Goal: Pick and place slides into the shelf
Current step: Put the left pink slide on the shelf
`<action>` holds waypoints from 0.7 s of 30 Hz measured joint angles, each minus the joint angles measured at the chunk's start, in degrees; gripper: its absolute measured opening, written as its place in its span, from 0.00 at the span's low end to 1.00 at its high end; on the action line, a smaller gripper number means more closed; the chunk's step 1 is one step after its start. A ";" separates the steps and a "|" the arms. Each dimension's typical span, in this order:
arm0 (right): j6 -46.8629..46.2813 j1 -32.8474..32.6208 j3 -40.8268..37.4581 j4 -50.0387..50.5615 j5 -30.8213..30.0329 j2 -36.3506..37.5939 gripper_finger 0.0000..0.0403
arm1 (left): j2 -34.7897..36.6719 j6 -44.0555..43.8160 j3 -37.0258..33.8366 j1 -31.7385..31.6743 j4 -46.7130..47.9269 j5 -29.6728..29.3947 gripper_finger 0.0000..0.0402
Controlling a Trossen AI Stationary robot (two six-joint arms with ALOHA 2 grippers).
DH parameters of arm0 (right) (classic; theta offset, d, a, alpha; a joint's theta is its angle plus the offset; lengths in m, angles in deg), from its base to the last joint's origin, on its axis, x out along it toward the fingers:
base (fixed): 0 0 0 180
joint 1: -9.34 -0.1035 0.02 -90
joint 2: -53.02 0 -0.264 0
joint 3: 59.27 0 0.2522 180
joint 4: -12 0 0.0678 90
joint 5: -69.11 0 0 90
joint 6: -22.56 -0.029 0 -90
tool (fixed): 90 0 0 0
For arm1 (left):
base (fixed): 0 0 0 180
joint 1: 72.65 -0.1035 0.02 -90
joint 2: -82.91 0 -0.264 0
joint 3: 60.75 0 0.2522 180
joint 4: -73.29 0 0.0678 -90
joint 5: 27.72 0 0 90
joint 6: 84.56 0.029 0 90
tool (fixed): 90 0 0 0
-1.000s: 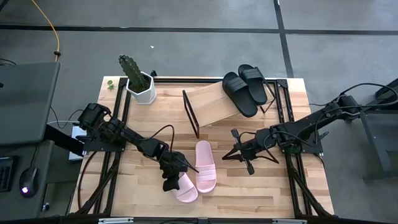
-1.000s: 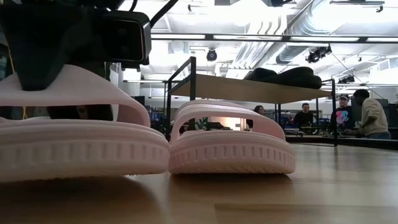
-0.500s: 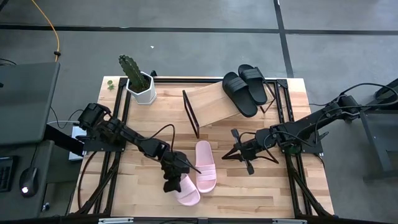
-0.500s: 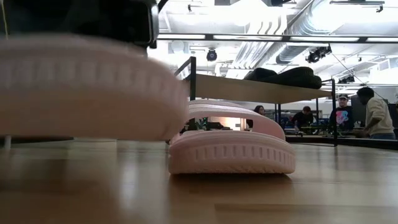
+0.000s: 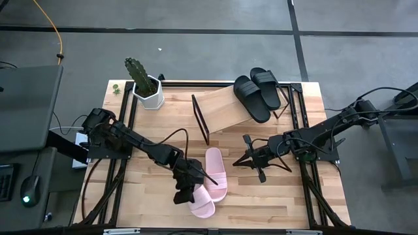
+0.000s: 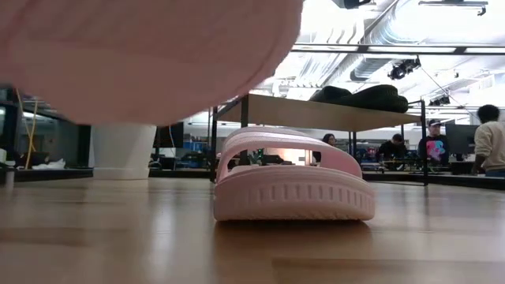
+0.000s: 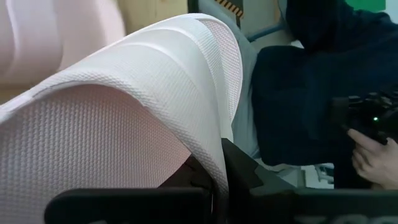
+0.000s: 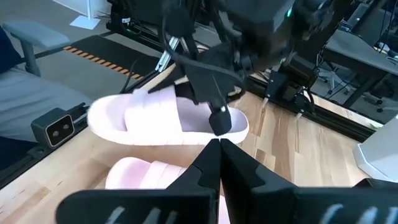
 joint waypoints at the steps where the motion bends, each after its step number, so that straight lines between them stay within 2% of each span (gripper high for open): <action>1: 0.12 0.00 0.00 0.09 -0.11 -0.01 0.00 | -0.02 0.34 0.96 0.00 0.74 -0.28 0.01; 7: 2.80 0.00 0.00 1.05 -0.25 0.00 0.00 | 0.00 3.15 7.04 -0.01 3.81 -0.65 0.00; 11: 2.92 -0.17 -0.02 1.16 -1.46 0.01 0.00 | 0.00 5.87 11.42 -0.09 9.07 -2.02 0.00; 16: 6.55 -2.37 0.00 1.22 -6.47 0.11 0.00 | 0.00 8.20 15.84 -1.16 15.08 -4.30 0.00; 21: 7.03 -5.70 3.98 8.69 -14.38 0.24 0.00 | 0.00 8.88 18.27 -3.01 15.84 -3.85 0.00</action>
